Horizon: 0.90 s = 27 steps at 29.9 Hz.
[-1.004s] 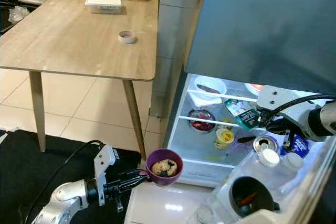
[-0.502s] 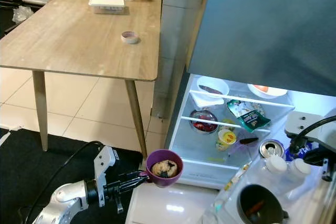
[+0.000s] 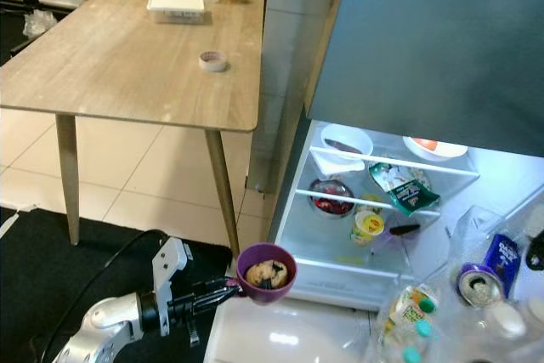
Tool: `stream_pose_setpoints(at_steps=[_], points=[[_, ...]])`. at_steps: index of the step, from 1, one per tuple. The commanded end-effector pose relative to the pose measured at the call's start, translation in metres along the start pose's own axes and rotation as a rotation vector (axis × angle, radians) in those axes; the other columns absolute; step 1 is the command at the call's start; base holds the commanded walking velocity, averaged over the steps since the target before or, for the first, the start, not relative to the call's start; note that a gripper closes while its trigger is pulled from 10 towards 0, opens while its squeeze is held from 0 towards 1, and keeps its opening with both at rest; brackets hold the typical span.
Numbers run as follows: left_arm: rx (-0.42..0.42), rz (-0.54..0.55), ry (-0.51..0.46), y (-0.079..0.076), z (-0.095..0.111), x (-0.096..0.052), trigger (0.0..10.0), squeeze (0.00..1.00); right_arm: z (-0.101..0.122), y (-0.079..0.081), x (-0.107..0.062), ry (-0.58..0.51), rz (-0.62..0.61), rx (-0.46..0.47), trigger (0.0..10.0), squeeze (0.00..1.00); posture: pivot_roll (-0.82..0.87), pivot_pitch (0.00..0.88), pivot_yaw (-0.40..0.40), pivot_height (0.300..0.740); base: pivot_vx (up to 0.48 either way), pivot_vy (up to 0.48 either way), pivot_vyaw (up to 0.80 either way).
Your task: Restocking fridge
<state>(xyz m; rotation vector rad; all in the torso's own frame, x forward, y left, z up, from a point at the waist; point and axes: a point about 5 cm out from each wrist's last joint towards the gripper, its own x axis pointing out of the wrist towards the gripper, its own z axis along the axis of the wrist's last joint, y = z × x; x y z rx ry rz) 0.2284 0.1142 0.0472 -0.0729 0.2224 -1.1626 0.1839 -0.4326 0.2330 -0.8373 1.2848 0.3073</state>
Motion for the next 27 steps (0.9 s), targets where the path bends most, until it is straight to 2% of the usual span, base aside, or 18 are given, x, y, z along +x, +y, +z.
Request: stream_pose_setpoints(at_steps=[1,8,9,10,12,13,14,15,16,17,18,20,21,23,24,25,26,27], points=[[0.017,-0.019,-0.019,-0.002,0.004,0.003,10.0,0.00,-0.018,-0.008,-0.004,0.083,-0.081,0.050,10.0,0.00,0.02,0.036,-0.102,0.740,0.000,0.000,0.00],[0.020,-0.019,-0.019,-0.002,0.005,0.003,10.0,0.00,-0.020,-0.010,-0.002,0.061,-0.112,0.054,10.0,0.00,0.02,0.036,-0.102,0.740,0.000,0.000,0.00],[0.023,-0.019,-0.020,-0.001,0.005,0.003,10.0,0.00,0.008,-0.006,0.000,-0.140,-0.105,0.028,10.0,0.00,0.03,0.033,-0.098,0.740,0.000,0.000,0.00],[0.025,-0.019,-0.020,-0.001,0.006,0.003,10.0,0.00,0.027,-0.002,-0.001,-0.265,-0.086,-0.001,10.0,0.00,0.03,0.033,-0.098,0.740,0.000,0.000,0.00],[0.025,-0.019,-0.020,-0.001,0.006,0.003,10.0,0.00,0.027,-0.002,-0.001,-0.265,-0.086,-0.001,10.0,0.00,0.03,0.033,-0.098,0.740,0.000,0.000,0.00],[0.026,-0.019,-0.020,-0.001,0.006,0.003,10.0,0.00,0.039,0.001,-0.003,-0.344,-0.073,-0.022,10.0,0.00,0.03,0.033,-0.098,0.740,0.000,0.000,0.00],[0.026,-0.019,-0.020,-0.001,0.006,0.003,10.0,0.00,0.039,0.001,-0.003,-0.344,-0.073,-0.022,10.0,0.00,0.03,0.033,-0.098,0.740,0.000,0.000,0.00],[0.028,-0.019,-0.020,0.000,0.006,0.004,10.0,0.00,0.056,0.008,-0.004,-0.453,-0.042,-0.063,10.0,0.00,0.02,0.030,-0.095,0.740,0.000,0.000,0.00],[0.028,-0.019,-0.020,0.000,0.006,0.004,10.0,0.00,0.056,0.008,-0.004,-0.453,-0.042,-0.063,10.0,0.00,0.02,0.030,-0.095,0.740,0.000,0.000,0.00],[0.031,-0.019,-0.020,0.000,0.006,0.004,10.0,0.00,0.070,0.015,-0.003,-0.540,-0.004,-0.092,10.0,0.00,0.02,0.030,-0.095,0.740,0.000,0.000,0.00],[0.031,-0.019,-0.020,0.000,0.006,0.004,10.0,0.00,0.070,0.015,-0.003,-0.540,-0.004,-0.092,10.0,0.00,0.02,0.030,-0.095,0.740,0.000,0.000,0.00],[0.038,-0.014,-0.022,0.002,0.007,0.005,10.0,0.00,0.094,0.034,0.005,-0.662,0.092,-0.145,10.0,0.00,0.03,0.024,-0.093,0.740,0.000,0.000,0.00],[0.038,-0.014,-0.022,0.002,0.007,0.005,10.0,0.00,0.094,0.034,0.005,-0.662,0.092,-0.145,10.0,0.00,0.03,0.024,-0.093,0.740,0.000,0.000,0.00],[0.045,-0.003,-0.024,0.003,0.008,0.006,10.0,0.00,0.111,0.059,0.026,-0.702,0.197,-0.167,10.0,0.00,0.03,0.018,-0.093,0.740,0.000,0.000,0.00],[0.045,-0.003,-0.024,0.003,0.008,0.006,10.0,0.00,0.111,0.059,0.026,-0.702,0.197,-0.167,10.0,0.00,0.03,0.018,-0.093,0.740,0.000,0.000,0.00],[0.047,0.000,-0.025,0.004,0.008,0.007,10.0,0.00,0.116,0.066,0.033,-0.714,0.225,-0.164,10.0,0.00,0.03,0.018,-0.093,0.740,0.000,0.000,0.00],[0.059,0.020,-0.033,0.006,0.010,0.008,10.0,0.00,0.126,0.091,0.069,-0.695,0.287,-0.140,10.0,0.00,0.03,0.018,-0.093,0.740,0.000,0.000,0.00],[0.062,0.028,-0.037,0.007,0.010,0.009,10.0,0.00,0.129,0.100,0.083,-0.678,0.301,-0.135,10.0,0.00,0.03,0.018,-0.093,0.740,0.000,0.000,0.00]])
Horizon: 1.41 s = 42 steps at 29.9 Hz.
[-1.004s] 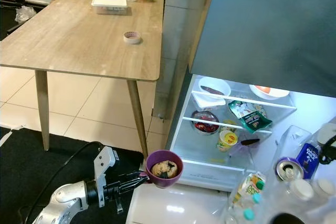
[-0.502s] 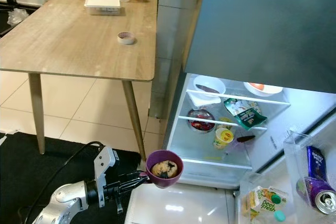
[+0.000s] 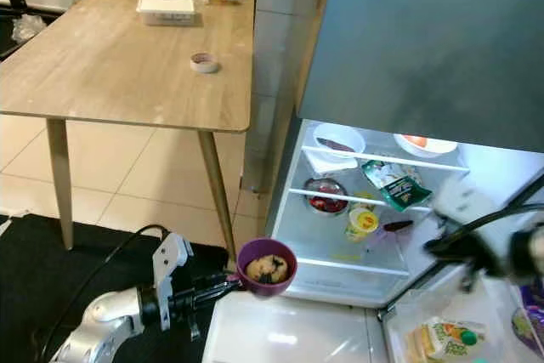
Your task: Restocking fridge
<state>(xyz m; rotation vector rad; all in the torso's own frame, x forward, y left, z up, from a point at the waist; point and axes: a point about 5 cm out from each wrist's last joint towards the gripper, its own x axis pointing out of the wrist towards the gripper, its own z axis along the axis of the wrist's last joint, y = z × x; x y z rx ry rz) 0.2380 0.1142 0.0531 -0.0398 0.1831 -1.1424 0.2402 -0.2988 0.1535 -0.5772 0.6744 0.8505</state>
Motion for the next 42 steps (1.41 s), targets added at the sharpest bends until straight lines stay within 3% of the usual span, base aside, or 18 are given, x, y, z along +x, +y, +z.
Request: stream_pose_setpoints(at_steps=[1,2,3,5,6,10,12,13,14,18,21,27,33,37,42], points=[[0.017,0.005,-0.022,-0.001,0.003,0.007,10.0,0.00,-0.017,0.010,0.022,0.059,0.024,0.030,10.0,0.00,0.03,0.018,-0.093,0.740,0.000,0.000,0.00],[0.021,0.013,-0.023,0.000,0.003,0.007,10.0,0.00,-0.029,0.016,0.038,0.102,0.028,0.047,10.0,0.00,0.03,0.018,-0.093,0.740,0.000,0.000,0.00],[0.021,0.013,-0.023,0.000,0.003,0.007,10.0,0.00,-0.029,0.016,0.038,0.102,0.028,0.047,10.0,0.00,0.03,0.018,-0.093,0.740,0.000,0.000,0.00],[0.029,0.031,-0.025,0.002,0.004,0.009,10.0,0.00,-0.051,0.025,0.060,0.187,0.015,0.076,10.0,0.00,0.03,0.018,-0.093,0.740,0.000,0.000,0.00],[0.029,0.031,-0.025,0.002,0.004,0.009,10.0,0.00,-0.051,0.025,0.060,0.187,0.015,0.076,10.0,0.00,0.03,0.018,-0.093,0.740,0.000,0.000,0.00],[0.066,0.096,-0.053,0.008,0.009,0.015,10.0,0.00,-0.101,0.051,0.107,0.326,-0.131,0.177,10.0,0.00,0.03,0.018,-0.092,0.740,0.000,0.000,0.00],[0.077,0.108,-0.060,0.009,0.010,0.018,10.0,0.00,-0.109,0.059,0.113,0.342,-0.155,0.215,10.0,0.00,0.04,0.018,-0.093,0.740,0.000,0.000,0.00],[0.092,0.118,-0.073,0.009,0.012,0.023,10.0,0.00,-0.121,0.072,0.121,0.367,-0.196,0.268,10.0,0.00,0.04,0.018,-0.093,0.740,0.000,0.000,0.00],[0.092,0.118,-0.073,0.009,0.012,0.023,10.0,0.00,-0.121,0.072,0.121,0.367,-0.196,0.268,10.0,0.00,0.04,0.018,-0.093,0.740,0.000,0.000,0.00],[0.105,0.116,-0.095,0.007,0.016,0.032,10.0,0.00,-0.140,0.101,0.131,0.408,-0.246,0.412,10.0,0.00,0.04,0.015,-0.094,0.740,0.000,0.000,-0.58],[0.105,0.112,-0.103,0.006,0.018,0.035,10.0,0.00,-0.149,0.115,0.133,0.432,-0.262,0.476,10.0,0.00,0.04,0.016,-0.096,0.740,0.000,0.000,-0.66],[0.113,0.088,-0.113,0.005,0.019,0.037,10.0,0.00,-0.166,0.139,0.132,0.516,-0.305,0.518,10.0,0.00,0.05,0.019,-0.082,0.740,0.000,0.000,-0.71],[0.122,0.084,-0.120,0.005,0.020,0.038,10.0,0.00,-0.171,0.147,0.131,0.540,-0.316,0.535,10.0,0.00,0.05,0.018,-0.079,0.740,0.000,0.000,-0.73],[0.150,0.143,-0.134,0.010,0.025,0.040,10.0,0.00,-0.181,0.167,0.128,0.584,-0.300,0.600,10.0,0.00,0.05,0.017,-0.079,0.740,0.000,0.000,-0.74],[0.158,0.170,-0.128,0.013,0.024,0.040,10.0,0.00,-0.181,0.175,0.131,0.592,-0.283,0.615,10.0,0.00,0.05,0.015,-0.079,0.740,0.000,0.000,-0.74]])
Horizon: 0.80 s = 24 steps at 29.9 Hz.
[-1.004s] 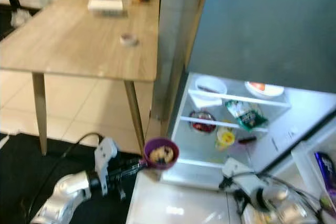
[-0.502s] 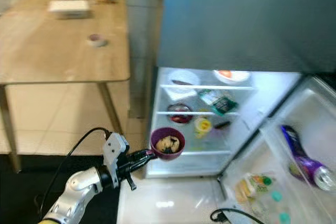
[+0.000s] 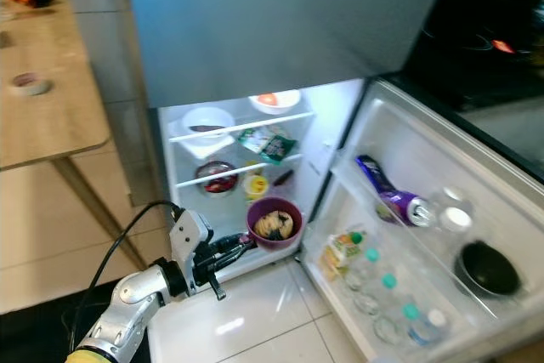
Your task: Restocking fridge
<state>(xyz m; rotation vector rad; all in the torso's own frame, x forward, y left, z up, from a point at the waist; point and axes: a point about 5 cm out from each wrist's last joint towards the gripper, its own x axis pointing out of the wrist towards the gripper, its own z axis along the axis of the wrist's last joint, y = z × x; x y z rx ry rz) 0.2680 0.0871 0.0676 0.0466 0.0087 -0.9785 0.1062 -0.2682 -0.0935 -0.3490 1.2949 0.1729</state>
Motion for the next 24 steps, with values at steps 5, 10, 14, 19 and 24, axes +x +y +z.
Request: stream_pose_setpoints(at_steps=[5,10,14,19,24], points=[[0.025,0.039,-0.017,0.003,0.002,0.006,10.0,0.00,-0.002,0.007,0.001,0.006,0.018,-0.010,10.0,0.00,0.06,0.018,-0.071,0.740,0.000,0.000,-0.74],[0.034,0.048,-0.014,0.004,0.002,0.005,10.0,0.00,-0.001,0.009,0.002,0.004,0.024,-0.005,10.0,0.00,0.06,0.016,-0.070,0.740,0.000,0.000,-0.75],[0.050,0.087,-0.012,0.011,0.003,0.005,10.0,0.00,-0.001,0.013,0.003,0.002,0.037,-0.005,10.0,0.00,0.05,0.016,-0.067,0.740,0.000,0.000,-0.75],[0.051,0.090,-0.014,0.010,0.003,0.006,10.0,0.00,-0.002,0.016,0.003,0.006,0.048,-0.005,10.0,0.00,0.05,0.016,-0.067,0.740,0.000,0.000,-0.75],[0.052,0.091,-0.016,0.009,0.002,0.007,10.0,0.00,-0.005,0.019,0.003,0.011,0.055,-0.008,10.0,0.00,0.05,0.010,-0.068,0.740,0.000,0.000,-0.75]])
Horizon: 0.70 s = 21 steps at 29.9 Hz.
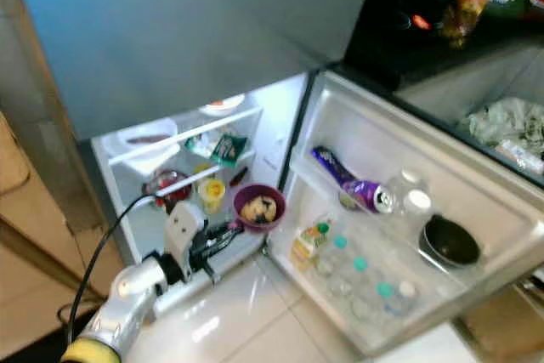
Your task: Restocking fridge
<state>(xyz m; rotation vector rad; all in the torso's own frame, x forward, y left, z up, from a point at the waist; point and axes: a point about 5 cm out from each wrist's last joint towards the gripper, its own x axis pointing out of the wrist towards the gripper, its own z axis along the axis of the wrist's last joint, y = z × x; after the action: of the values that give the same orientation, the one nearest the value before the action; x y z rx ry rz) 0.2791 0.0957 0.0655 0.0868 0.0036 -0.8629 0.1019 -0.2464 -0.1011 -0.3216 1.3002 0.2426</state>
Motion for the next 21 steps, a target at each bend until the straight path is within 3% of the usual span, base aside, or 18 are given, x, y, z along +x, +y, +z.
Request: stream_pose_setpoints(at_steps=[1,21], points=[[0.015,-0.024,-0.034,-0.0056,0.0053,0.0072,10.0,0.00,-0.0068,-0.0038,-0.0016,0.017,-0.011,0.012,10.0,0.00,0.05,0.010,-0.068,0.740,0.000,0.000,-0.75],[0.001,-0.053,-0.048,-0.0133,0.0062,0.0157,10.0,0.00,-0.0142,0.0062,-0.0003,0.021,0.012,0.021,10.0,0.00,0.05,0.000,-0.065,0.740,0.000,0.000,-0.75]])
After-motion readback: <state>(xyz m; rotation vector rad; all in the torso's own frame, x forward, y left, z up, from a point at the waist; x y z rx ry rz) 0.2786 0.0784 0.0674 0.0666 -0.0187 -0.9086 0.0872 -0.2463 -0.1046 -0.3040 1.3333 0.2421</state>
